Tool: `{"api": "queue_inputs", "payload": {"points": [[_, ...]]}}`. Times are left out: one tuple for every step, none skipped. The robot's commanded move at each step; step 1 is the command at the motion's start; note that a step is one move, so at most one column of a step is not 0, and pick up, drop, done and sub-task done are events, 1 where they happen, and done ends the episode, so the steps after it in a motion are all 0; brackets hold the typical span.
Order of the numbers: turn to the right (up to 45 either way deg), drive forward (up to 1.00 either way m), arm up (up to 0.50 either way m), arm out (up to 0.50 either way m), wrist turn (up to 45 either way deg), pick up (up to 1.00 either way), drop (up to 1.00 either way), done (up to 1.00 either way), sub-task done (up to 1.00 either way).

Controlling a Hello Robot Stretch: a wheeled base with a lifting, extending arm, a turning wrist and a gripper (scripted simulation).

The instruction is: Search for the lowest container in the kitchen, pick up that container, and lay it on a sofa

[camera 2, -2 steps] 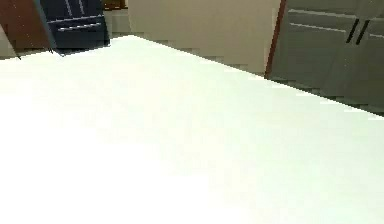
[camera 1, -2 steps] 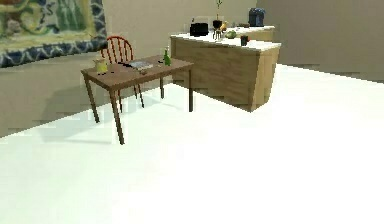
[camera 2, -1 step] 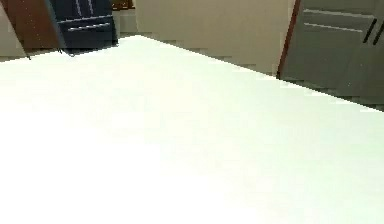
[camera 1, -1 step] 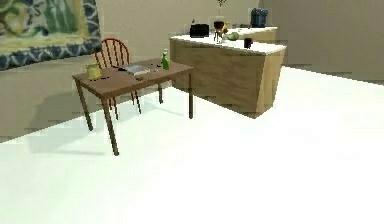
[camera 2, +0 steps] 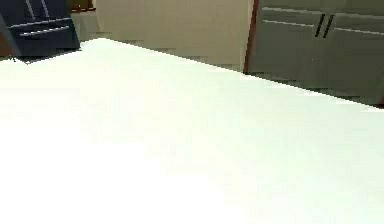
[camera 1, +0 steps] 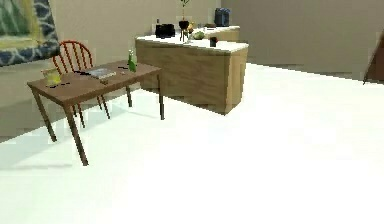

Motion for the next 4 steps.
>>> {"api": "queue_inputs", "payload": {"points": [[0.0, 1.0, 0.0, 0.0, 0.0, 0.0, 0.0, 0.0, 0.0], [3.0, 0.0, 0.0, 0.0, 0.0, 0.0, 0.0, 0.0, 0.0], [0.0, 1.0, 0.0, 0.0, 0.0, 0.0, 0.0, 0.0, 0.0], [3.0, 0.0, 0.0, 0.0, 0.0, 0.0, 0.0, 0.0, 0.0]]}}
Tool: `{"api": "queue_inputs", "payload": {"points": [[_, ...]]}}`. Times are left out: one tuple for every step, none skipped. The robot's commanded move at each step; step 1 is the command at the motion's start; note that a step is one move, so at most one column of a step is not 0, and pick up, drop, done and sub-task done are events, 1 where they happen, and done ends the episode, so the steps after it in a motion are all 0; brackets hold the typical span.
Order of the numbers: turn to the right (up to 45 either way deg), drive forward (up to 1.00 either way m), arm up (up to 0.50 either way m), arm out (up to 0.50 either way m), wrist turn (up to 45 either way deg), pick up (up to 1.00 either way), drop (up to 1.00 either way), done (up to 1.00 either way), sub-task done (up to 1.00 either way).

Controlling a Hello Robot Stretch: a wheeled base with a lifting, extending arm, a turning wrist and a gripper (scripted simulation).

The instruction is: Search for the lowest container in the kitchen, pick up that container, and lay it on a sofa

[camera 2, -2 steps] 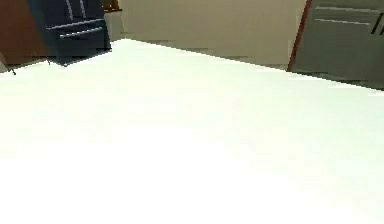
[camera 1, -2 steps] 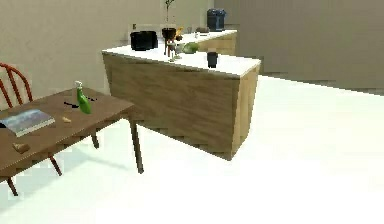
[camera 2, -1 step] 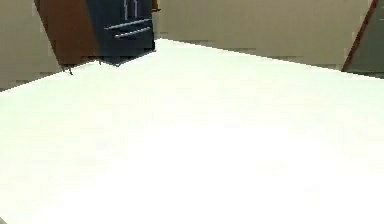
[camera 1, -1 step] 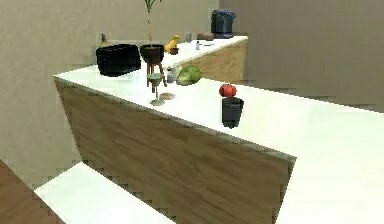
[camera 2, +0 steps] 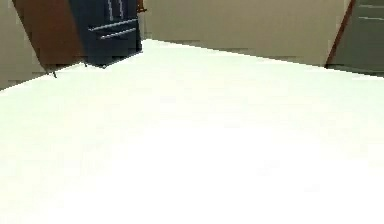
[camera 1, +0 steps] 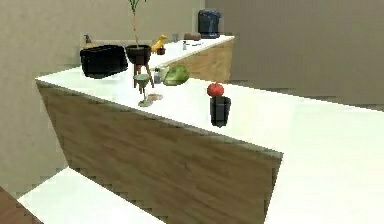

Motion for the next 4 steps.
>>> {"api": "queue_inputs", "payload": {"points": [[0.0, 0.15, 0.0, 0.0, 0.0, 0.0, 0.0, 0.0, 0.0], [45.0, 0.0, 0.0, 0.0, 0.0, 0.0, 0.0, 0.0, 0.0], [42.0, 0.0, 0.0, 0.0, 0.0, 0.0, 0.0, 0.0, 0.0], [0.0, 0.7, 0.0, 0.0, 0.0, 0.0, 0.0, 0.0, 0.0]]}}
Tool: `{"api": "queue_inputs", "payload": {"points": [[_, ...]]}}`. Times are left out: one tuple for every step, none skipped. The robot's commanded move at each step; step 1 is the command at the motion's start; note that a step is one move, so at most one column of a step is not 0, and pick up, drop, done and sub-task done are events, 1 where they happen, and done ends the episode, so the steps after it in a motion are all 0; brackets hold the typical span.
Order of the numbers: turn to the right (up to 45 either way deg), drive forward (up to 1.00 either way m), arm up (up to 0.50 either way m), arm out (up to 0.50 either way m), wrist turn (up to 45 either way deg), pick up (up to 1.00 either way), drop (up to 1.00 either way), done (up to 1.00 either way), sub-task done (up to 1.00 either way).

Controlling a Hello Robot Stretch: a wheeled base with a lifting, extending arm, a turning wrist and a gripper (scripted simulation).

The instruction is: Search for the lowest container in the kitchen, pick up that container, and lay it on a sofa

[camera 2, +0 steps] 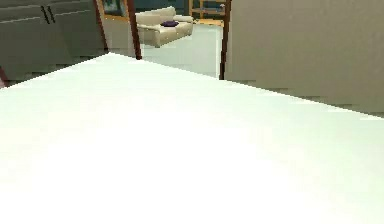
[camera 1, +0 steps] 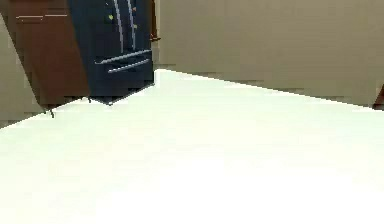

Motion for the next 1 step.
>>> {"api": "queue_inputs", "payload": {"points": [[-45.0, 0.0, 0.0, 0.0, 0.0, 0.0, 0.0, 0.0, 0.0]]}}
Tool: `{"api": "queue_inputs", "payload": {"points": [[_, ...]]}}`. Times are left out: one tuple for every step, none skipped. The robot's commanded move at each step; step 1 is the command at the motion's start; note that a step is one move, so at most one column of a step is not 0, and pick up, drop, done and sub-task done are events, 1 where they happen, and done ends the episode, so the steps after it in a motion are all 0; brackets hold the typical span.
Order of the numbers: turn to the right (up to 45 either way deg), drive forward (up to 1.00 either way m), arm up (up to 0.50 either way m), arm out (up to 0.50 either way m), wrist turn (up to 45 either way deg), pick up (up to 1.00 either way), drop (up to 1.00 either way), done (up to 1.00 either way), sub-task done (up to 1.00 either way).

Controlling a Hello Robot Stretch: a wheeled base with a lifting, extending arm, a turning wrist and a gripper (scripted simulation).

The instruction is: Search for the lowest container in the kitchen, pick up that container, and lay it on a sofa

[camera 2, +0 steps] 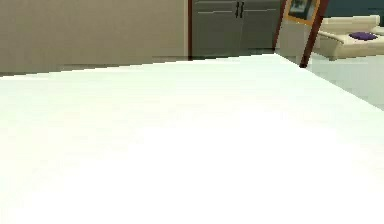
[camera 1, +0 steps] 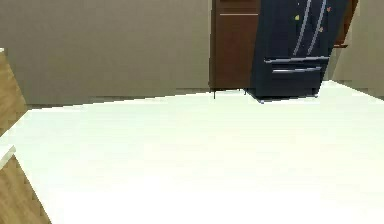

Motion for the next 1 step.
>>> {"api": "queue_inputs", "payload": {"points": [[-9.0, 0.0, 0.0, 0.0, 0.0, 0.0, 0.0, 0.0, 0.0]]}}
